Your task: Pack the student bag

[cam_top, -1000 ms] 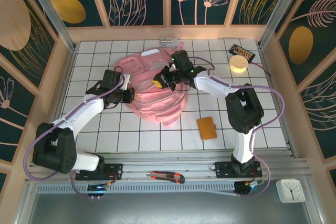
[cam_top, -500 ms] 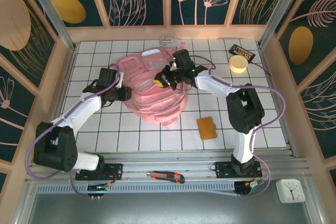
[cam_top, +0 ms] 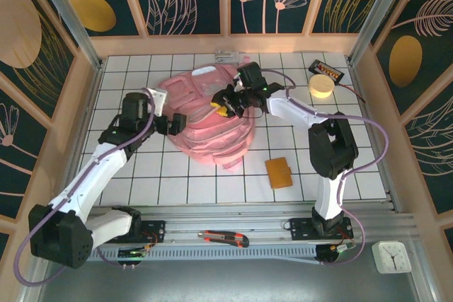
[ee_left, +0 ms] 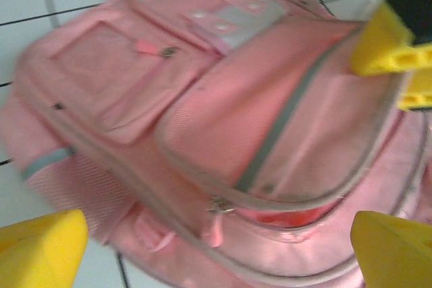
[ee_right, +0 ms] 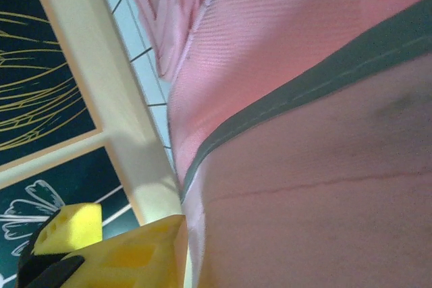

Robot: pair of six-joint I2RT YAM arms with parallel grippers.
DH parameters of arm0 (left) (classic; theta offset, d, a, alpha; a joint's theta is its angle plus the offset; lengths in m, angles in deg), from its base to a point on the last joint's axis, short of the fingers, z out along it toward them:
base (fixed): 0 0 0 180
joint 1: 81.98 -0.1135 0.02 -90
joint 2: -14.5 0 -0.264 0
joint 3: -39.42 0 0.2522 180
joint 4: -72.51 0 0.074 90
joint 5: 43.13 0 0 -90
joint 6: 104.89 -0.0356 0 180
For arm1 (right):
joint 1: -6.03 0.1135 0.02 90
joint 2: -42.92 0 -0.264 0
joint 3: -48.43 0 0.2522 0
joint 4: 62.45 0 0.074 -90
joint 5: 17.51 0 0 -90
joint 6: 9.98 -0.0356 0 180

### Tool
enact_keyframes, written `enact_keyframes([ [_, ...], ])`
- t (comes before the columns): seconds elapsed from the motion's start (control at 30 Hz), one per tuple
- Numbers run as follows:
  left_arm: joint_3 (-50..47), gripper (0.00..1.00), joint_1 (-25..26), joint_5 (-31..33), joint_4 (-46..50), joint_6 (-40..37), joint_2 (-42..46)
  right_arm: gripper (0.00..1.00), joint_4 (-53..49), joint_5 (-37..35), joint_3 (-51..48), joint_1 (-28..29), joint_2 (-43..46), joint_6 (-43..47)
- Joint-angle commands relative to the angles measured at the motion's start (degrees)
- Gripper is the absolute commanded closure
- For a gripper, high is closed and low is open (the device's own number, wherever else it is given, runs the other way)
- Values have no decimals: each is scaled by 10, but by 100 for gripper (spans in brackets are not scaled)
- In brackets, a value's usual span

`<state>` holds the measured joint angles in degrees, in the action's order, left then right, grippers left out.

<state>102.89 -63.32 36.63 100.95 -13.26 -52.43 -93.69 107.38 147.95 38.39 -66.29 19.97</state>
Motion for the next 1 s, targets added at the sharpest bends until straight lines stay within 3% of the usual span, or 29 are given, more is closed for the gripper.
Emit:
enact_keyframes([
  [0.0, 21, 1, 13, -32, -49, -45, -18, 66, -23, -32, 1, -27, 22, 29],
  [0.1, 24, 1, 27, -47, -66, -71, -31, 66, -22, -38, -6, -41, 28, 30],
  [0.43, 47, 1, 123, -12, -111, -170, -102, 67, -17, -29, 23, -48, 17, 17],
  [0.6, 81, 1, 152, 36, -127, -180, -154, 66, -20, -23, 46, -42, 7, 14],
  [0.83, 135, 1, 164, 166, -150, -154, -232, 67, -22, -18, 55, -39, 4, 13],
  [0.97, 166, 5, 165, 185, -147, -147, -263, 67, -20, -15, 52, -38, 4, 10],
])
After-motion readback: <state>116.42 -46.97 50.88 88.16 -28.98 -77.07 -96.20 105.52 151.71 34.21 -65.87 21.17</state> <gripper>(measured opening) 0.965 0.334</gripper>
